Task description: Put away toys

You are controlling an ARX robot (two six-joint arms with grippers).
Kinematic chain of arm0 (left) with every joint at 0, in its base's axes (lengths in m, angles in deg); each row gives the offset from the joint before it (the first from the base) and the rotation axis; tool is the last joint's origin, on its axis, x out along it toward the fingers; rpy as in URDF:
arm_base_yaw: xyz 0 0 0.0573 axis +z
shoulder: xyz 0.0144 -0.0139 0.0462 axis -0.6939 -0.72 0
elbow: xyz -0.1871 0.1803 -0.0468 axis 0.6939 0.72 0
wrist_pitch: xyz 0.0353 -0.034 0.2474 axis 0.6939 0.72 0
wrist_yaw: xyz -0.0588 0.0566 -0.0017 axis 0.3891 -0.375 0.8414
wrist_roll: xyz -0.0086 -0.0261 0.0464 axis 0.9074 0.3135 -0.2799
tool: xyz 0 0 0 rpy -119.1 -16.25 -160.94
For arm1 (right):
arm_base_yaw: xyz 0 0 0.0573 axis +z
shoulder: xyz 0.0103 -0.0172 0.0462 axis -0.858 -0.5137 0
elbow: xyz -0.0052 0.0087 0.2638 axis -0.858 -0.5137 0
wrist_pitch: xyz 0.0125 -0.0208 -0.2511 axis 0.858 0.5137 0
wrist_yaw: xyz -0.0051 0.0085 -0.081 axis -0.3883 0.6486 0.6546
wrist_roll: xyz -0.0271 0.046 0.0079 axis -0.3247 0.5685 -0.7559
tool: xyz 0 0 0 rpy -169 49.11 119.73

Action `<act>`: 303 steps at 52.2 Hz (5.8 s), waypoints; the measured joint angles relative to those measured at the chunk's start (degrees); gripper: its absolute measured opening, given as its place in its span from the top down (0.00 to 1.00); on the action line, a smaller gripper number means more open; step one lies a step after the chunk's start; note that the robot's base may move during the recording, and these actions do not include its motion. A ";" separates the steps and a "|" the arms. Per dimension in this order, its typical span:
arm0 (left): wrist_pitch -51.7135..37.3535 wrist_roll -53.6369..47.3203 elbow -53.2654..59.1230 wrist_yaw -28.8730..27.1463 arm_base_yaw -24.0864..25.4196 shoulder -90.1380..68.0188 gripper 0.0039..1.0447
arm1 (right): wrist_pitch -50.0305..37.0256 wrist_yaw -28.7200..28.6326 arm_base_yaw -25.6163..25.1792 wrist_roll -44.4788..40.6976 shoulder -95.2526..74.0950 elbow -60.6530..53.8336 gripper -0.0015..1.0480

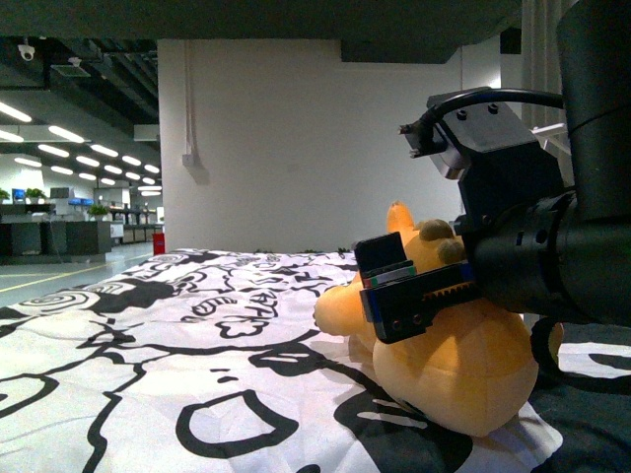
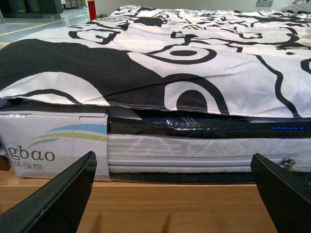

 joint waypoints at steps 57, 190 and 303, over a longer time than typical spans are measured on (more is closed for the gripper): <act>0.00 0.00 0.00 0.00 0.00 0.00 0.06 | 7.80 -15.87 -5.62 18.67 17.57 -5.95 0.89; -0.02 0.00 0.00 -0.07 0.00 0.00 0.06 | 19.04 -29.92 -21.03 15.52 80.89 -53.33 0.92; 0.02 -0.13 0.00 0.00 -0.02 -0.07 0.06 | 19.06 -30.16 -21.07 15.50 81.11 -53.35 0.92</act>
